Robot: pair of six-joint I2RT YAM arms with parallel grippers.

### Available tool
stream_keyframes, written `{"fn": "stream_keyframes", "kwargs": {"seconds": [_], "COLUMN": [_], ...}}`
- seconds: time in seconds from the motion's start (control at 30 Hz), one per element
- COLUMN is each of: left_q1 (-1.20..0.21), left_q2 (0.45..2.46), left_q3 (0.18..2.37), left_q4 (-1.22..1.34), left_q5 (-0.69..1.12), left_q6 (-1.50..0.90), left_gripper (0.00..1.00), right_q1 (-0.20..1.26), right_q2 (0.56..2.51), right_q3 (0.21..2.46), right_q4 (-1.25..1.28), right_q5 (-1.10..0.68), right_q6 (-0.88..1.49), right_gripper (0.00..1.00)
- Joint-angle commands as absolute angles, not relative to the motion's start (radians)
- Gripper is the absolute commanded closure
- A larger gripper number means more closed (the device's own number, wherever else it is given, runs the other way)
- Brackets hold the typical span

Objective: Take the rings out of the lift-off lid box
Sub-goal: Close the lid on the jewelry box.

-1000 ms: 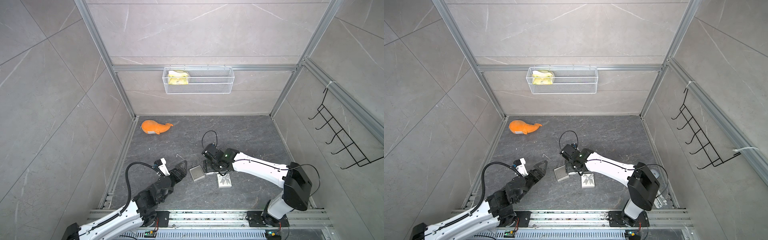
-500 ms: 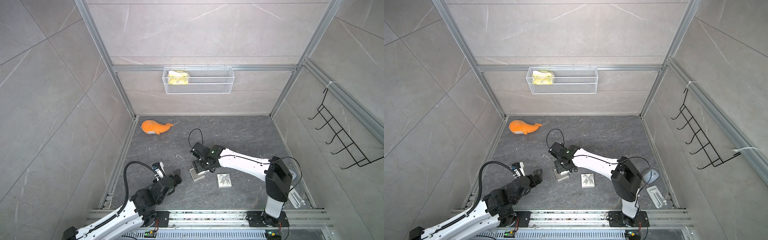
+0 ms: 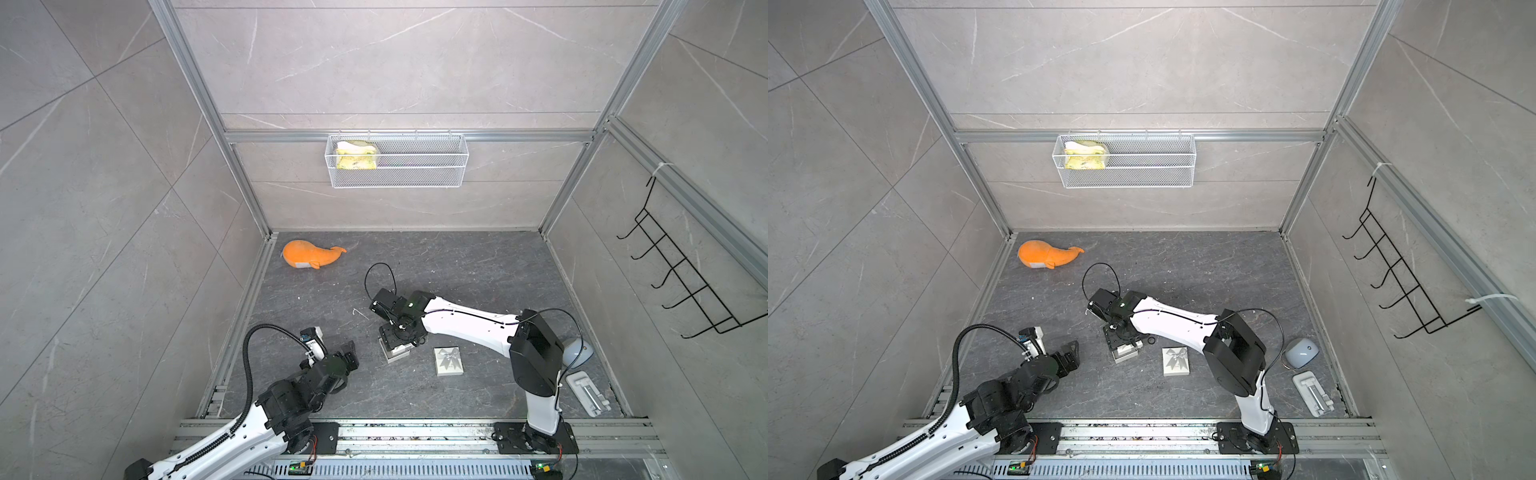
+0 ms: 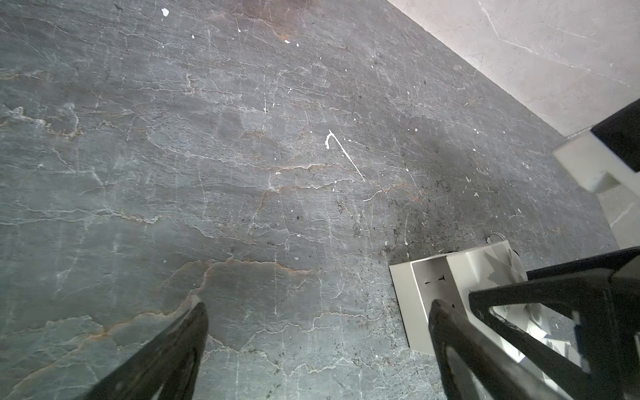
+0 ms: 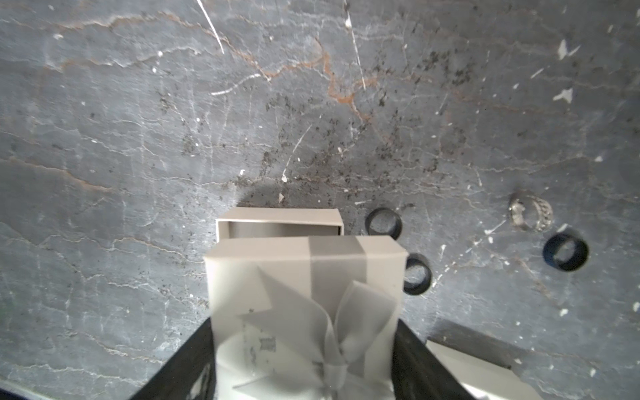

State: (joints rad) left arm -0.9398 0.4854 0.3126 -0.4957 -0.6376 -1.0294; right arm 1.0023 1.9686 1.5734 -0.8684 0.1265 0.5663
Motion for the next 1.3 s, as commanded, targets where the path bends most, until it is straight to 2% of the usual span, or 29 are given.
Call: {"fn": "stream_keyframes", "kwargs": {"seconds": [0.0, 1.27], "left_q1": [-0.934, -0.933], "left_q2": [0.497, 0.483], "left_q3": [0.306, 0.284], "left_q4": [-0.508, -0.511], "left_q5": [-0.676, -0.707], "left_q6": [-1.019, -1.011], "left_gripper": [0.0, 0.0], "right_q1": [1.016, 1.04], "right_q2": [1.994, 2.06], "right_q3": [1.598, 1.635], "right_q4": [-0.889, -0.873], "right_q5": [0.142, 0.138], "right_q6": [0.589, 0.603], "right_gripper": [0.28, 0.28]}}
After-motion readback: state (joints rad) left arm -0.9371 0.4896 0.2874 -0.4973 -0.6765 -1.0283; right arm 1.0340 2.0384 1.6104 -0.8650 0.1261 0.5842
